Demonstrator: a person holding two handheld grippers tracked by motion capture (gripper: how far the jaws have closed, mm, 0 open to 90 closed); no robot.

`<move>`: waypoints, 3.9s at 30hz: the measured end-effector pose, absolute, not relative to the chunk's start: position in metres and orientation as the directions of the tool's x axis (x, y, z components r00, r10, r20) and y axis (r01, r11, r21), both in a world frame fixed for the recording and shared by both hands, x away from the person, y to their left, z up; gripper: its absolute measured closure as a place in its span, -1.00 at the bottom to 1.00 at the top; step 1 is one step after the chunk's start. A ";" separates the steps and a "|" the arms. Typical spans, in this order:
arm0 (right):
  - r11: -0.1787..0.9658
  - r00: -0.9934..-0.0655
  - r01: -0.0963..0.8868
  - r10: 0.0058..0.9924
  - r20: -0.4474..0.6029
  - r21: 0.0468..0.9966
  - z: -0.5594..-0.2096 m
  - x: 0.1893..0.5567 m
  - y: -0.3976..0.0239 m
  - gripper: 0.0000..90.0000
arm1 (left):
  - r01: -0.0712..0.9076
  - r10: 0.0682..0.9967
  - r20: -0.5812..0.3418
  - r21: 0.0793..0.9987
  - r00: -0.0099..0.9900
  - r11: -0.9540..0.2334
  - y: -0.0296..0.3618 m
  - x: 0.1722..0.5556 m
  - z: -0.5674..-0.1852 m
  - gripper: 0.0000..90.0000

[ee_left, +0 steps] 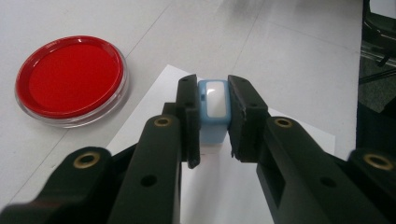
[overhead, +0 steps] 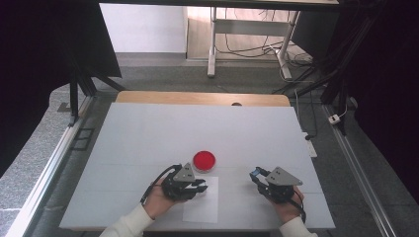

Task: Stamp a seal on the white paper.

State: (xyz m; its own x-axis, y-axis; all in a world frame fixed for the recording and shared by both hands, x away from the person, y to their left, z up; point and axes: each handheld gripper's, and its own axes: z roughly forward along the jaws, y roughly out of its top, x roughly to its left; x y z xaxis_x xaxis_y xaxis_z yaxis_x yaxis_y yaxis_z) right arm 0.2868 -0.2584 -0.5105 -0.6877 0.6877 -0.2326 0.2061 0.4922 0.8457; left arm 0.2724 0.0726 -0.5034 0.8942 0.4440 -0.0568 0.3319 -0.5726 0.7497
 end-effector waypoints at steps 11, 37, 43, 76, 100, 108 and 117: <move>0.494 -0.688 0.205 0.686 -0.234 0.845 -0.511 0.287 -0.258 0.44 | 0.333 0.444 -0.053 0.743 0.894 -0.580 0.072 0.273 -0.507 0.67; 0.499 -0.689 0.202 0.684 -0.240 0.843 -0.511 0.287 -0.258 0.44 | 0.325 0.442 -0.036 0.731 0.896 -0.600 0.070 0.272 -0.509 0.68; 0.500 -0.690 0.201 0.683 -0.241 0.842 -0.511 0.287 -0.258 0.44 | 0.320 0.437 -0.019 0.710 0.899 -0.627 0.068 0.272 -0.509 0.68; 0.504 -0.689 0.200 0.682 -0.245 0.840 -0.512 0.286 -0.256 0.44 | 0.324 0.431 0.004 0.654 0.902 -0.684 0.060 0.273 -0.504 0.69; 0.501 -0.691 0.198 0.681 -0.243 0.842 -0.511 0.286 -0.256 0.44 | 0.322 0.441 0.008 0.672 0.897 -0.667 0.062 0.270 -0.507 0.69; 0.502 -0.689 0.197 0.682 -0.245 0.842 -0.511 0.285 -0.256 0.44 | 0.316 0.436 0.011 0.671 0.900 -0.670 0.063 0.270 -0.507 0.69; 0.501 -0.690 0.198 0.682 -0.243 0.843 -0.511 0.286 -0.256 0.44 | 0.308 0.437 0.017 0.685 0.899 -0.660 0.063 0.269 -0.505 0.69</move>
